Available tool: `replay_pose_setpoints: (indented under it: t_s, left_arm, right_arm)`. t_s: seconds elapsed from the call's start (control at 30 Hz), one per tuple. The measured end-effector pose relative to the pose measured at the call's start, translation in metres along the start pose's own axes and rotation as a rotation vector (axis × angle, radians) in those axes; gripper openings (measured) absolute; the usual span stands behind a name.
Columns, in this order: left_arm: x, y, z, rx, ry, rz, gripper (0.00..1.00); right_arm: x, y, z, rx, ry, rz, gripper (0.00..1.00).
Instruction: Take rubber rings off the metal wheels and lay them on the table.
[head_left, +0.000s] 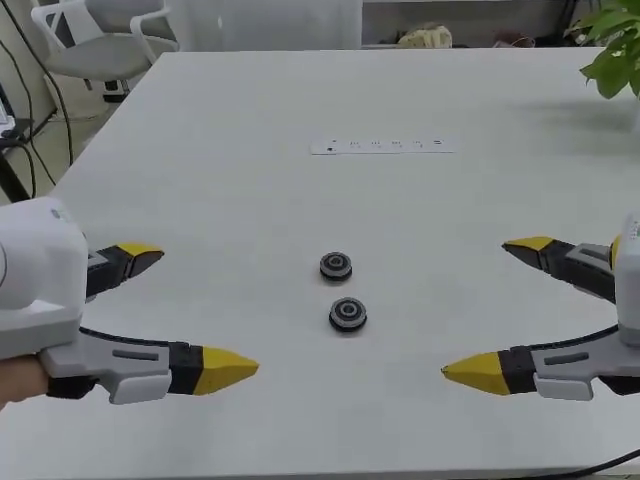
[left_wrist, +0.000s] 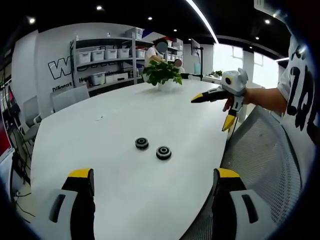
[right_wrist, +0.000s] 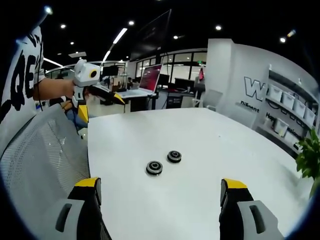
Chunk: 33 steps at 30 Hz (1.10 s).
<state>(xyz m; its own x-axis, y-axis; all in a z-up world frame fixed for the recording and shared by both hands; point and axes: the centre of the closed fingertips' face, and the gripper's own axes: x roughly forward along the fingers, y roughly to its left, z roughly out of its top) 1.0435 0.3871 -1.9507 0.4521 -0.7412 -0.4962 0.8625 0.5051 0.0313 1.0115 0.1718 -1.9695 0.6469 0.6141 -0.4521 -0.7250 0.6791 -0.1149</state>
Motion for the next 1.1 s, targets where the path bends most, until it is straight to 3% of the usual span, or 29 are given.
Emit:
replay_pose_setpoints:
  t_s: [0.7, 1.1]
  left_arm:
    - [0.003, 0.011, 0.0, 0.01, 0.009, 0.002, 0.96]
    - [0.012, 0.02, 0.011, 0.029, -0.001, -0.011, 0.94]
  right_arm:
    - [0.007, -0.007, 0.005, -0.016, 0.004, 0.014, 0.99]
    - [0.019, -0.018, 0.015, -0.034, -0.005, 0.026, 0.99]
